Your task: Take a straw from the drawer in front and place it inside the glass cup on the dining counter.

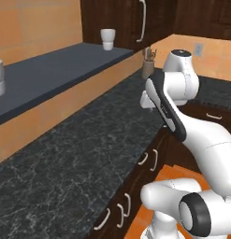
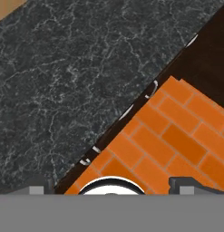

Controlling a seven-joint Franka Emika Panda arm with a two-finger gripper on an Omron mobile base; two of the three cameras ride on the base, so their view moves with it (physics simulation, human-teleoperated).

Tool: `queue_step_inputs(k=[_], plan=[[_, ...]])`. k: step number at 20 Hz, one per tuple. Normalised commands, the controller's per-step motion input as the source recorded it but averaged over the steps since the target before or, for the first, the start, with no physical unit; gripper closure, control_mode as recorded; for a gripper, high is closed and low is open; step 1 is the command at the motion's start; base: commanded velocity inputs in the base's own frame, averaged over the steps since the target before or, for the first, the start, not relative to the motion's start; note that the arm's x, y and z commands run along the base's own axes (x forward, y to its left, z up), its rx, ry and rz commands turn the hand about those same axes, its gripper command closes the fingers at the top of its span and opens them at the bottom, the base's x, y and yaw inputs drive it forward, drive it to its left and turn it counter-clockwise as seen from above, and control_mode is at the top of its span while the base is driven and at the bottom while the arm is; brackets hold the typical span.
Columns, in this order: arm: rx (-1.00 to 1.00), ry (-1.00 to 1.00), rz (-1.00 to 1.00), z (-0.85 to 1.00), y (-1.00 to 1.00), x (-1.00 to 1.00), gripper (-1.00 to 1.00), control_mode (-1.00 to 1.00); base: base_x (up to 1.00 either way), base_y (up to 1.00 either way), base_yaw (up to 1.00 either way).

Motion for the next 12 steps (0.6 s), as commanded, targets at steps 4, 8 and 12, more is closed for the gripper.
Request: queue_step_inputs(k=[4, 8, 12], plan=[[0.00, 0.00, 0.00, 0.00, 0.00, 0.00, -1.00, 1.00, 0.16, 0.48, -0.28], [0.00, 0.00, 0.00, 0.00, 0.00, 0.00, -1.00, 1.00, 0.18, 0.58, -0.24], [0.00, 0.00, 0.00, 0.00, 0.00, 0.00, -1.00, 1.00, 0.26, 0.51, -0.23]])
